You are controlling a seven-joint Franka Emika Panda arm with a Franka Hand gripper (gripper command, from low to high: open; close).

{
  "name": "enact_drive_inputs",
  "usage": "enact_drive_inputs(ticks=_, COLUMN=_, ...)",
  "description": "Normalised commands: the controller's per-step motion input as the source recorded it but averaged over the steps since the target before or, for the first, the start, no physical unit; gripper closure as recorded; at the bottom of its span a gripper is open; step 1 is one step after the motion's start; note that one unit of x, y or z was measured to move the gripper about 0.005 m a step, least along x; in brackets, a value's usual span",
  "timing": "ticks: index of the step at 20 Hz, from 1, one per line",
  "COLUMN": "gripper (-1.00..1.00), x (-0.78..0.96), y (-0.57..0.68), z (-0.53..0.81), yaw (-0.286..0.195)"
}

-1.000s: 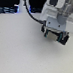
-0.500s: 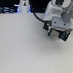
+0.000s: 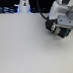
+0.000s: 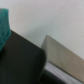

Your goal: Open the kcup holder, insert the kcup into the holder, and close the kcup holder

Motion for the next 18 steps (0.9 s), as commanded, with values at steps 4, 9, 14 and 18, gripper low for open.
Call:
enact_drive_inputs(ticks=4, gripper=-1.00, x=-0.73, y=0.60, z=0.02, yaw=0.042)
enact_drive_inputs(ticks=9, gripper=-1.00, x=-0.80, y=0.61, z=0.01, yaw=0.021)
enact_drive_inputs(ticks=14, gripper=-1.00, x=-0.83, y=0.61, z=-0.02, yaw=0.011)
enact_drive_inputs(ticks=18, gripper=-1.00, x=-0.60, y=0.59, z=0.14, yaw=0.018)
